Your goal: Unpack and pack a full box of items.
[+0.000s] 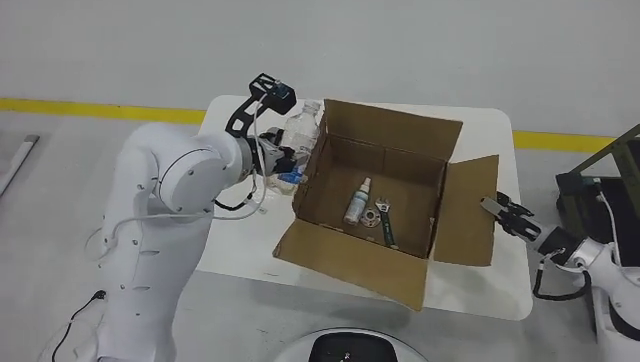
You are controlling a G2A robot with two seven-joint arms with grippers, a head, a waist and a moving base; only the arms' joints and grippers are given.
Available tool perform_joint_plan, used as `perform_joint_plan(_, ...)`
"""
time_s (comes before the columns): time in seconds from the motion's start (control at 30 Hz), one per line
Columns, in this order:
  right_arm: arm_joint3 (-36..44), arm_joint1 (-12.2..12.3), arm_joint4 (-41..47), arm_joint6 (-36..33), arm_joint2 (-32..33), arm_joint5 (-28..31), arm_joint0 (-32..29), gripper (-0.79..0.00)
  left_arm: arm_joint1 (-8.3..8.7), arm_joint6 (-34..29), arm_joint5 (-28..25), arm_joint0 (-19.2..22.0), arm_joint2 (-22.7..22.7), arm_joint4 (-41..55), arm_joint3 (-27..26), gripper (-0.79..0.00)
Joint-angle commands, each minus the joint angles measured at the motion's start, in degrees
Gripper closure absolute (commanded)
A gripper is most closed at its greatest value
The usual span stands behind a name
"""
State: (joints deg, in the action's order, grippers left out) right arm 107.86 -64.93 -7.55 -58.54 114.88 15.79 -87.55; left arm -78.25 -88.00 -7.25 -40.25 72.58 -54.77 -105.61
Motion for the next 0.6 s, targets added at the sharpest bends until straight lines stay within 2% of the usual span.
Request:
perform_joint_plan(0.0, -0.3, 0.2, -0.1, 0.3, 0.3, 0.0, 0.0, 0.000, 0.93, 0.0, -0.6, -0.5, 0.0, -0.1, 0.7, 0.000)
perform_joint_plan(0.1, -0.5, 0.4, -0.4, 1.0, 0.1, 0.0, -0.1, 0.000, 2.70, 0.0, -1.8, -1.4, -0.4, -2.6, 1.7, 0.000)
perform_joint_plan(0.23, -0.2, 0.7, -0.8, 2.3, -0.5, -0.3, -0.4, -0.012, 5.03, 0.0, -0.9, -3.4, -1.4, -2.4, 2.6, 0.000)
perform_joint_plan(0.27, -0.2, 0.7, -0.9, 2.6, -0.5, -0.3, -0.4, -0.111, 5.38, 0.0, -0.7, -3.8, -1.7, -2.4, 2.8, 0.000)
perform_joint_plan(0.33, -0.1, 0.8, -0.7, 3.1, -0.7, -0.4, -0.7, -0.366, 6.61, 0.0, 0.0, -5.4, -2.7, -3.3, 3.4, 0.000)
perform_joint_plan(0.37, -0.1, 0.9, -0.7, 3.2, -0.8, -0.5, -0.8, -0.637, 6.93, 0.0, 0.3, -5.9, -3.0, -3.3, 3.7, 0.000)
perform_joint_plan(0.4, 0.0, 0.9, -0.8, 3.5, -0.8, -0.6, -0.9, -0.785, 7.42, 0.0, 0.8, -6.5, -3.4, -3.7, 4.3, 0.000)
perform_joint_plan(0.57, 0.2, 1.1, -0.1, 5.4, -1.3, -0.9, -1.5, -0.785, 9.24, 0.0, 2.1, -9.0, -5.5, -8.0, 6.8, 0.000)
